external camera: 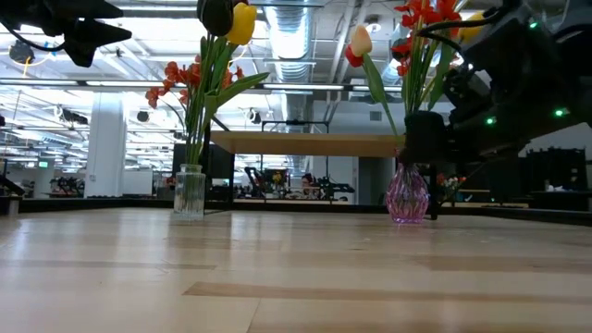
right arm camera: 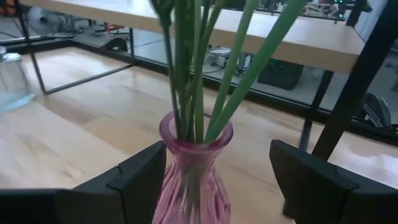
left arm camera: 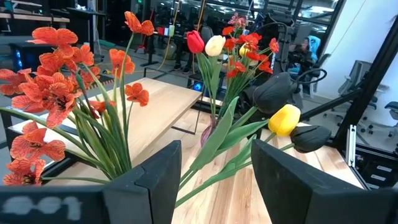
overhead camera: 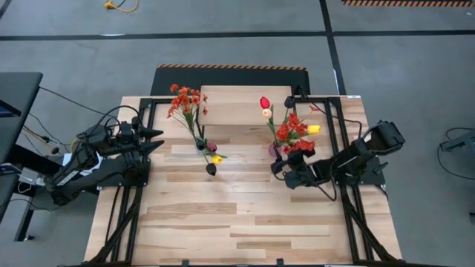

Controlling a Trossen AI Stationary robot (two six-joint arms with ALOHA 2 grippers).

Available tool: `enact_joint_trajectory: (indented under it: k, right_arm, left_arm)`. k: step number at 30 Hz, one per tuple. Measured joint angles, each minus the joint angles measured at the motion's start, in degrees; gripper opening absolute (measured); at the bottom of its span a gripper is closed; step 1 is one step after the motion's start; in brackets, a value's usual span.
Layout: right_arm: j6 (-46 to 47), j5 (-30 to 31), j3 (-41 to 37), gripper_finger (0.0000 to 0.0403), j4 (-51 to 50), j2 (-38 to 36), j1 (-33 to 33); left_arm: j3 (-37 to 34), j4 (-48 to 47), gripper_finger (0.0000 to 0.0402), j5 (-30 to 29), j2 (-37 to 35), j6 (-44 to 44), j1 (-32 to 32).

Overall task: Pick and place flowers into a vace then onto a shelf
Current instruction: Put the purple vase with the flowers on the shelf

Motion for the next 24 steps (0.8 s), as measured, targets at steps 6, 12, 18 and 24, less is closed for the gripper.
enact_joint_trajectory:
  k: [6, 12, 18, 24]
  right_arm:
    - [0.0, -0.2, 0.0, 0.0279, 1.3, 0.0, -1.5]
    - [-0.1, -1.9, 0.0, 0.0279, 1.3, 0.0, -3.0]
    - [-3.0, -4.4, 0.0, 0.0279, 2.6, 0.0, -4.1]
    - [-5.0, -4.5, 0.0, 0.0279, 3.6, 0.0, -4.8]
  left_arm:
    - [0.0, 0.0, 0.0183, 0.0, 0.0, 0.0, 0.0]
    - [0.0, 0.0, 0.0183, 0.0, 0.0, 0.0, 0.0]
    - [0.0, 0.0, 0.0183, 0.0, 0.0, 0.0, 0.0]
    - [0.0, 0.0, 0.0183, 0.0, 0.0, 0.0, 0.0]
